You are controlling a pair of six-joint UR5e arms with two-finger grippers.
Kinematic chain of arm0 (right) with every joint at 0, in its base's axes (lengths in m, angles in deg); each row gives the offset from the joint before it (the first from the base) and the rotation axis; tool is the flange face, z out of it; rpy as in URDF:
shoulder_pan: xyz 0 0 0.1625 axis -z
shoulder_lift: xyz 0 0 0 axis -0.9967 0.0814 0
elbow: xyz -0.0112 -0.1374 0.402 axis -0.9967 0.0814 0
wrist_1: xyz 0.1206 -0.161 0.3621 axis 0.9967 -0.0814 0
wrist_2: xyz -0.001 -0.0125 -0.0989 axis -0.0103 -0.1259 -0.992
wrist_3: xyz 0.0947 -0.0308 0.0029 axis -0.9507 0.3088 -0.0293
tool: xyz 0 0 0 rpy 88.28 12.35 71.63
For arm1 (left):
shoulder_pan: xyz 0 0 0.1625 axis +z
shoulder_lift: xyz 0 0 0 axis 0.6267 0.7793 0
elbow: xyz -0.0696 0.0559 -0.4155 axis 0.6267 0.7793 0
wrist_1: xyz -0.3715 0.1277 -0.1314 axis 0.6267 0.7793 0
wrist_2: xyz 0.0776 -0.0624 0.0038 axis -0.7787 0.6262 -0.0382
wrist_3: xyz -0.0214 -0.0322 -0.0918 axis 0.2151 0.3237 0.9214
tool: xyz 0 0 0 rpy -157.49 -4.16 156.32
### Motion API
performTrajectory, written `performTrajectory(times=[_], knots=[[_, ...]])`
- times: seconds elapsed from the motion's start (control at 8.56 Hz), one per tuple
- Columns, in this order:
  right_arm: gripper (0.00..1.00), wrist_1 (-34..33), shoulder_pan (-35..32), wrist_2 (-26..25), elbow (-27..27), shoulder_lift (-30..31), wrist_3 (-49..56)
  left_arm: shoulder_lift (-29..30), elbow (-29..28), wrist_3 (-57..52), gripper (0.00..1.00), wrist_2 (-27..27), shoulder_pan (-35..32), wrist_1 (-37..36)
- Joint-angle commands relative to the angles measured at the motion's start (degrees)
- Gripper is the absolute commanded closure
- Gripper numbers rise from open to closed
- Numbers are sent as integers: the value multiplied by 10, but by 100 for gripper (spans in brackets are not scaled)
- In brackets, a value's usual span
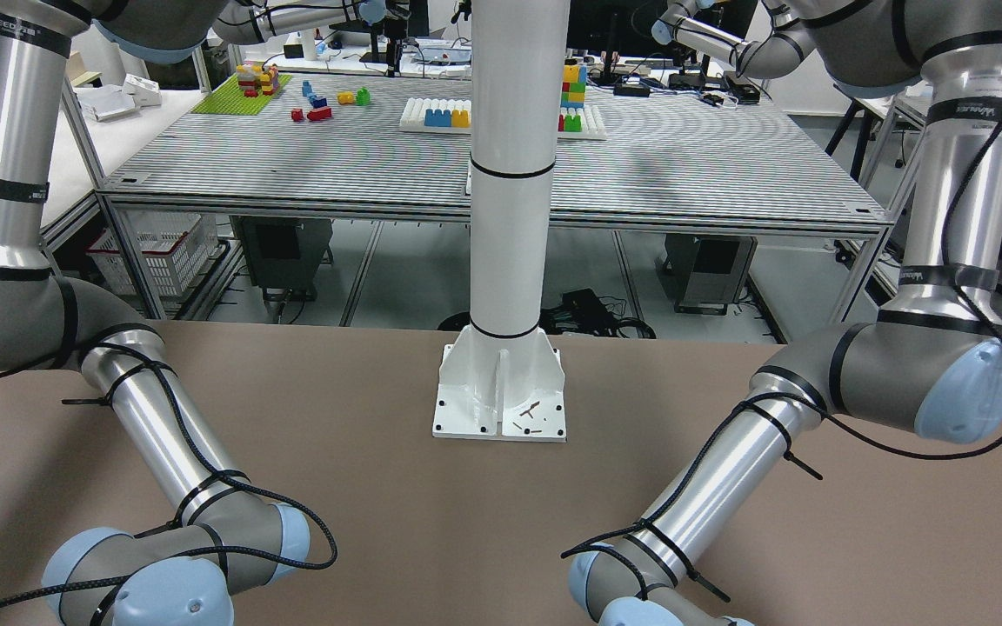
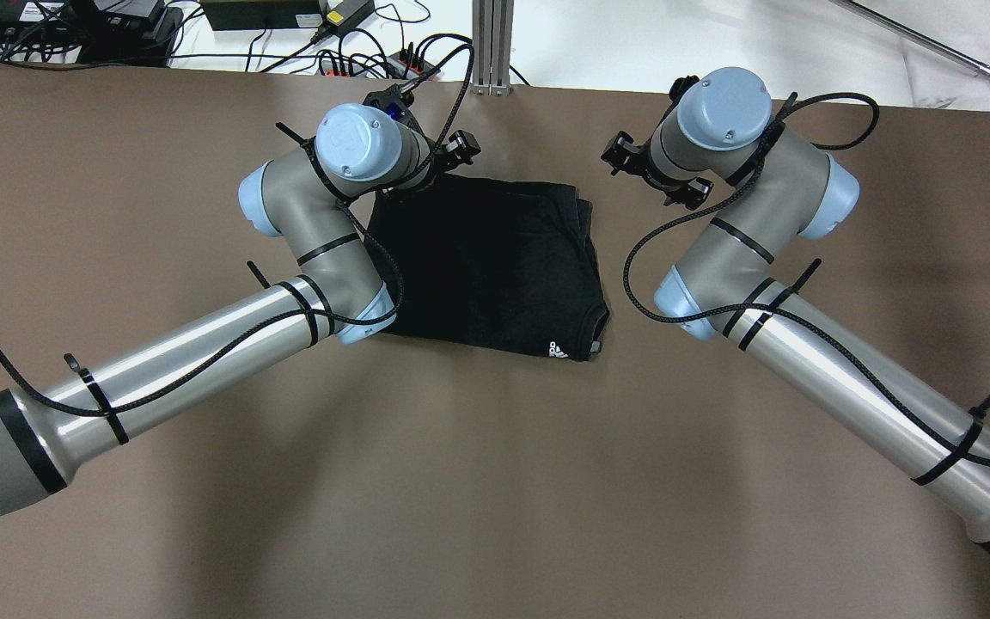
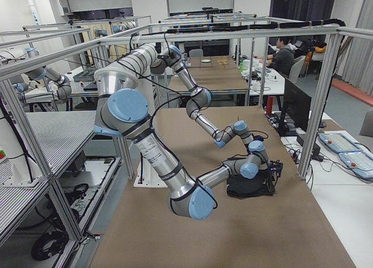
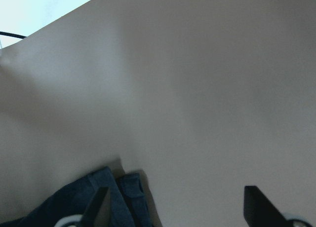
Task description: Fold clothes
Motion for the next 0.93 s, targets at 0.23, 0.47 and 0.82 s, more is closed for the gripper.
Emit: performTrajectory(times=[0.23,0.47,0.82], knots=[[5,34,0,-5,1,33,1,18,-100,-4,5,-26,-23,71],[5,34,-9,-5,0,32,9,18,-104,-25,5,-10,-60,71],[5,34,-24,-5,0,49,109,-17,-108,-169,5,19,-123,52]])
